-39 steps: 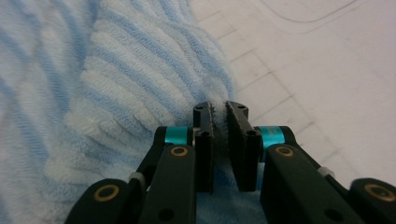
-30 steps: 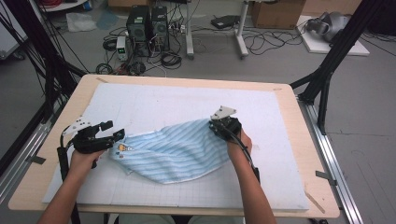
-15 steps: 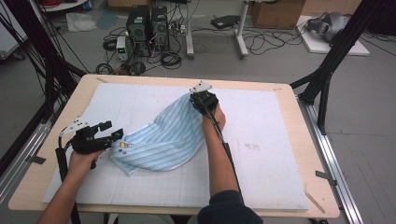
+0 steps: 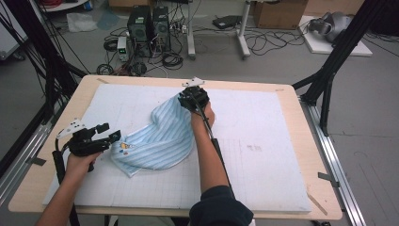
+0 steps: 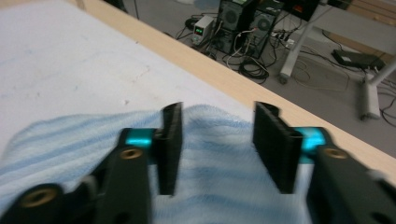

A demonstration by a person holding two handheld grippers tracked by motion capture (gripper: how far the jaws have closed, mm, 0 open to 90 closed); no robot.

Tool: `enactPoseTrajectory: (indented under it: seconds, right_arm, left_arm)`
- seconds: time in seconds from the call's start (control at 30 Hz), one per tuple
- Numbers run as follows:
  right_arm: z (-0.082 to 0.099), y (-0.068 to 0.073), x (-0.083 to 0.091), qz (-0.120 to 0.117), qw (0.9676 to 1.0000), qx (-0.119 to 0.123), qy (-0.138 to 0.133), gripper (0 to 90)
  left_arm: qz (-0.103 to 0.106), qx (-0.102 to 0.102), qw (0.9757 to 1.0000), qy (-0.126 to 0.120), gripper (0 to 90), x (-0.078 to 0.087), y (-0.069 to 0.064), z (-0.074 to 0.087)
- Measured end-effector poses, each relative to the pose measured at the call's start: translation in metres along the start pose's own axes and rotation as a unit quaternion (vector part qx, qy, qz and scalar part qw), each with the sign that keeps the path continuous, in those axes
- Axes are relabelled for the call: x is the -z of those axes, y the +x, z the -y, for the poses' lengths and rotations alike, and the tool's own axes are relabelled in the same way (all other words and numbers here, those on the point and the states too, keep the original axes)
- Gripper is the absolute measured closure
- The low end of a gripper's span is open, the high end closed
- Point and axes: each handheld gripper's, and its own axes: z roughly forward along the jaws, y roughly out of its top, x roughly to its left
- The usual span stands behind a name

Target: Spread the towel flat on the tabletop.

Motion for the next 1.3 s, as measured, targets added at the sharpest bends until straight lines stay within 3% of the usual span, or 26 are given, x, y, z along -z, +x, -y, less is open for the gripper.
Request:
enactPoseTrajectory:
  seconds: [0.1, 0.17, 0.23, 0.37, 0.83, 1.03, 1.3]
  right_arm:
    - [-0.002, -0.008, 0.014, -0.009, 0.9992, -0.036, -0.013, 41.0]
    - [-0.002, -0.011, 0.022, -0.019, 0.9987, -0.044, -0.018, 40.0]
    - [0.001, -0.013, 0.036, -0.018, 0.9989, -0.033, -0.03, 40.1]
    - [0.011, -0.02, 0.058, -0.029, 0.9979, -0.042, -0.04, 39.9]
    - [0.076, -0.029, 0.125, -0.064, 0.9963, -0.054, -0.019, 34.9]
    - [0.1, -0.023, 0.153, -0.077, 0.9959, -0.046, -0.016, 31.0]
    - [0.122, -0.013, 0.167, -0.093, 0.9955, -0.019, 0.0, 29.4]
  left_arm:
    - [0.0, -0.002, 1.0, 0.003, 28.2, 0.0, 0.0, 0.0]
    - [0.0, -0.002, 1.0, 0.004, 28.3, -0.001, 0.0, 0.0]
    - [0.0, -0.005, 1.0, 0.004, 28.4, -0.001, -0.001, 0.0]
    - [0.001, -0.008, 1.0, 0.006, 28.5, -0.002, -0.001, 0.0]
    - [0.005, -0.013, 0.9999, 0.0, 28.5, -0.004, -0.003, -0.001]
    - [0.006, -0.018, 0.9998, -0.003, 28.5, -0.004, -0.006, -0.002]
    - [0.009, -0.027, 0.9996, 0.004, 28.5, -0.007, -0.01, -0.002]
